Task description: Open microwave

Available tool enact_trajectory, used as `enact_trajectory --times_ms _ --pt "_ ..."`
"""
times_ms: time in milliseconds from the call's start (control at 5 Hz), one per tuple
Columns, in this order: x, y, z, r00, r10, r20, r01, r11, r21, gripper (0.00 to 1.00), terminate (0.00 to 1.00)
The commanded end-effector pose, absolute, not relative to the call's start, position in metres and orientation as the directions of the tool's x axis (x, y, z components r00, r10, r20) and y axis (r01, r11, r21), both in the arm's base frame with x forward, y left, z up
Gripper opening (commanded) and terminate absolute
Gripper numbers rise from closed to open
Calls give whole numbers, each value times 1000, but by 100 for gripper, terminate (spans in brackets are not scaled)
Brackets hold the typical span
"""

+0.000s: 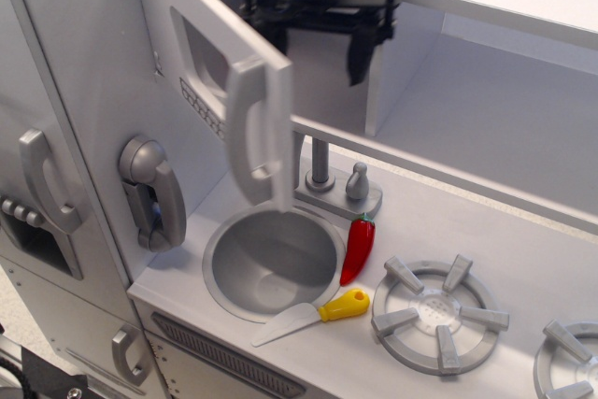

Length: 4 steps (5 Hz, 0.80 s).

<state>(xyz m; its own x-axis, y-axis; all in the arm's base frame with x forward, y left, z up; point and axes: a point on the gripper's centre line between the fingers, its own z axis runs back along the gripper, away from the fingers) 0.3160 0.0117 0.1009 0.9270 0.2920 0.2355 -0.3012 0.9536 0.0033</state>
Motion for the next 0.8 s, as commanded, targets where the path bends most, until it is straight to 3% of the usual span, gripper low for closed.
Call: enact_trajectory --times_ms 0,200,600 --pt "272 41 131 930 240 277 -248 969 -9 100 0" --pt "247 53 129 934 217 283 -232 973 20 100 0" --pt "220 61 134 940 202 276 -221 974 41 100 0"
